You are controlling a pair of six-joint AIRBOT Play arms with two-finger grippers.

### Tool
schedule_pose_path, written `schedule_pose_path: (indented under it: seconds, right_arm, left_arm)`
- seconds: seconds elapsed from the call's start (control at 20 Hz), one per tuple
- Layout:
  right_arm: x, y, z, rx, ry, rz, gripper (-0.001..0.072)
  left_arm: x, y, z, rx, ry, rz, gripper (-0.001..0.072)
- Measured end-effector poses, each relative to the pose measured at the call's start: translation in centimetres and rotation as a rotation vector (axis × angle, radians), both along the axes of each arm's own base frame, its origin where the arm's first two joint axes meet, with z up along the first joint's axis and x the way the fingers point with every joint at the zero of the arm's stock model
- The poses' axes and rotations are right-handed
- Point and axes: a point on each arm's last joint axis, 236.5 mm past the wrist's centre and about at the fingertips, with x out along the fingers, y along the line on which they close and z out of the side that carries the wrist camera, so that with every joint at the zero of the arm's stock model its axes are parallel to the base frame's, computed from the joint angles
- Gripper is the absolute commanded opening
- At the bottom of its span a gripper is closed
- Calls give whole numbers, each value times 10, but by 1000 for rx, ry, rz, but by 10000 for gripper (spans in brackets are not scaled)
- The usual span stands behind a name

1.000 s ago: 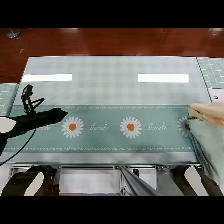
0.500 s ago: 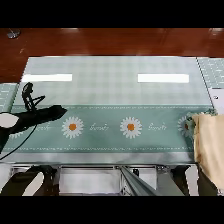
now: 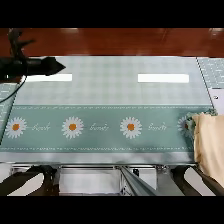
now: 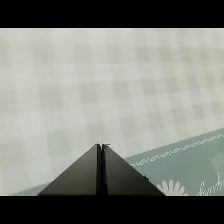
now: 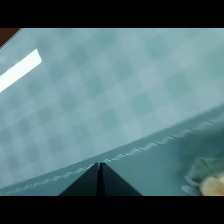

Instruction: Fold the shirts.

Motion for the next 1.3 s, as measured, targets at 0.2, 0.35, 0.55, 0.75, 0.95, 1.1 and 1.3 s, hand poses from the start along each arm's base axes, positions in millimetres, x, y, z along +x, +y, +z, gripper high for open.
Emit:
schedule_pose_path:
  seconds: [0.2, 0.35, 0.55, 0.75, 0.95, 1.1, 1.3]
  right_arm:
    - [52, 129, -57, -157, 56, 383, 24]
    - [62, 177, -132, -310, 210, 478, 23]
    - [51, 178, -214, -416, 453, 467, 24]
    - [50, 167, -238, -427, 536, 361, 24]
    - [46, 161, -245, -435, 575, 325, 24]
    - [44, 159, -246, -439, 589, 317, 24]
    - [43, 158, -247, -442, 595, 312, 24]
  left_arm:
    - [5, -12, -14, 149, 48, -40, 27]
    - [-8, 8, -75, 265, 192, -9, 27]
    - [-16, 45, -123, 343, 307, 49, 27]
    - [-20, 64, -137, 387, 342, 64, 28]
    - [-21, 70, -142, 408, 349, 66, 28]
    - [-22, 71, -143, 411, 352, 65, 28]
    - [-22, 72, -143, 414, 350, 64, 28]
